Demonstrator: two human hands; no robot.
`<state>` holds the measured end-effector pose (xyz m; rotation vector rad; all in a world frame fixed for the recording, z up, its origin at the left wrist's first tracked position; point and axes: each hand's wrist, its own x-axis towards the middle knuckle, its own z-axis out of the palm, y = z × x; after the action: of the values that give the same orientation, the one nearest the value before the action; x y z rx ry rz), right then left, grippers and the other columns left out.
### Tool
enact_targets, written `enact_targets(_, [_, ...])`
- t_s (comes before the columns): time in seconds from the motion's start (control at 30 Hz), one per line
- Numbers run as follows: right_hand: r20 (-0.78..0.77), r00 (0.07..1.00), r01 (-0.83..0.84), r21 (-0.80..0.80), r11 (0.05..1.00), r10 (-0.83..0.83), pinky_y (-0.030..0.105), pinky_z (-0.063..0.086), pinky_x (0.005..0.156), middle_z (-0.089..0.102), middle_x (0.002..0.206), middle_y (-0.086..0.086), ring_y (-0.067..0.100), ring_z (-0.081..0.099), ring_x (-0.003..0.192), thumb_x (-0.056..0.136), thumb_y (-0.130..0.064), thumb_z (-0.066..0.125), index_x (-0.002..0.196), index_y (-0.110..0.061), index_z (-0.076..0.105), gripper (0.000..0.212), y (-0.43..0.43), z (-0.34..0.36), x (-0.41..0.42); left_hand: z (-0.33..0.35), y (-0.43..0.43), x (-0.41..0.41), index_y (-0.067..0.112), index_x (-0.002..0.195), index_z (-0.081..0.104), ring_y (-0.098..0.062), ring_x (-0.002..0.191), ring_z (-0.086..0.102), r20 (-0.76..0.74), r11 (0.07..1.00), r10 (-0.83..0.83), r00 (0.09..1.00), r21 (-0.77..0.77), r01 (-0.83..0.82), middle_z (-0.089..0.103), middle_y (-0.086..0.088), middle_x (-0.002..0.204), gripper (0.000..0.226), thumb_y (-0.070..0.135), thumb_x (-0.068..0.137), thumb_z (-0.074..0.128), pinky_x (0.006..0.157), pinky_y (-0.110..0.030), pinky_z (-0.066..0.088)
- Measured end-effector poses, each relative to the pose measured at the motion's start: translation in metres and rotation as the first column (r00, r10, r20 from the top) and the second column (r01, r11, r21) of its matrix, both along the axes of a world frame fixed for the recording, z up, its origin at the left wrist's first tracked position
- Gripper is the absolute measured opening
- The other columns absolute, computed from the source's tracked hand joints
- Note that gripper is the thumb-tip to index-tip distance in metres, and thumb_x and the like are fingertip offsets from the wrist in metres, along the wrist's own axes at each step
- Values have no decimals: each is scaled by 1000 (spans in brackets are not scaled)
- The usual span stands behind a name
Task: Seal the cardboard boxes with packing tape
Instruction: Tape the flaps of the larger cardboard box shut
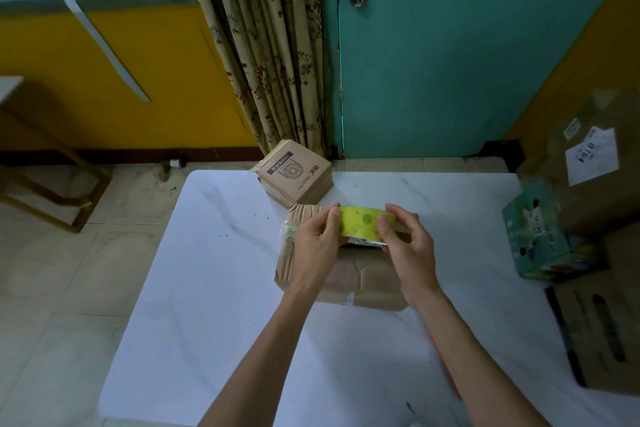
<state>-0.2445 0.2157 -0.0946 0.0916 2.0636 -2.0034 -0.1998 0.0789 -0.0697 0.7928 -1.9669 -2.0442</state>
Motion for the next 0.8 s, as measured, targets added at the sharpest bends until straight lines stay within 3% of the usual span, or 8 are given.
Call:
enact_targets(0.13, [111, 993, -21, -76, 997, 30, 36, 53, 96, 63, 125, 0, 18, 61, 115, 66, -68, 77, 118, -35, 65, 62, 2, 1, -2, 10, -2, 3, 15, 111, 71, -14, 93, 73, 8, 981, -146, 989, 132, 143, 75, -4, 99, 34, 45, 96, 64, 85, -30, 61])
enact_targets(0.27, [205, 967, -132, -91, 987, 149, 44, 52, 99, 57, 126, -5, 20, 59, 115, 62, -85, 62, 106, -55, 59, 54, -5, 5, 2, 4, 6, 7, 28, 108, 69, -23, 101, 71, 69, 963, -266, 961, 56, 263, 74, -2, 102, 38, 57, 85, 71, 95, -48, 57])
enact_targets(0.37, [232, 965, -85, -169, 982, 123, 44, 53, 98, 56, 128, -4, 18, 60, 114, 86, -62, 55, 120, -45, 54, 38, -6, 2, 1, 5, 7, 11, 19, 107, 73, -31, 103, 70, 55, 970, -234, 971, 76, 230, 75, -10, 103, 39, 54, 93, 63, 98, -55, 53])
enact_targets(0.43, [215, 972, -64, -161, 985, 98, 43, 53, 99, 54, 132, -3, 17, 59, 116, 89, -57, 56, 126, -41, 54, 40, -5, 1, 2, 7, 6, 13, 14, 104, 75, -32, 100, 71, 26, 982, -190, 981, 24, 190, 74, -15, 101, 39, 50, 96, 62, 97, -56, 53])
enact_targets(0.5, [173, 982, -52, -134, 990, 75, 44, 52, 100, 52, 135, -3, 18, 57, 120, 74, -71, 65, 128, -40, 56, 62, -5, 2, 5, 11, 5, 13, 15, 97, 76, -25, 93, 72, -9, 988, -151, 989, 24, 151, 74, -18, 99, 28, 39, 100, 62, 93, -49, 55])
enact_targets(0.57, [151, 987, -29, -137, 990, 50, 44, 52, 100, 52, 134, -3, 19, 57, 121, 63, -78, 71, 131, -36, 57, 81, -5, 3, 7, 15, 5, 13, 26, 88, 76, -14, 87, 72, -17, 990, -138, 990, 30, 138, 77, -9, 94, 18, 31, 100, 63, 86, -35, 59])
enact_targets(0.67, [156, 987, 3, -212, 977, 31, 43, 54, 97, 55, 128, -3, 18, 59, 117, 72, -59, 71, 128, -29, 61, 65, -3, 9, 8, 15, -2, 13, 26, 94, 74, -12, 89, 74, -2, 984, -140, 990, 110, 140, 78, 3, 89, 3, 27, 91, 74, 84, -27, 60])
enact_targets(0.8, [165, 983, -37, -265, 964, 83, 41, 59, 87, 60, 121, 2, 22, 66, 107, 72, -49, 74, 121, -26, 61, 56, 0, 12, 11, 14, -7, 15, 9, 112, 63, -23, 90, 75, 76, 961, -172, 982, 231, 151, 76, -5, 90, 58, 32, 66, 90, 90, -43, 60])
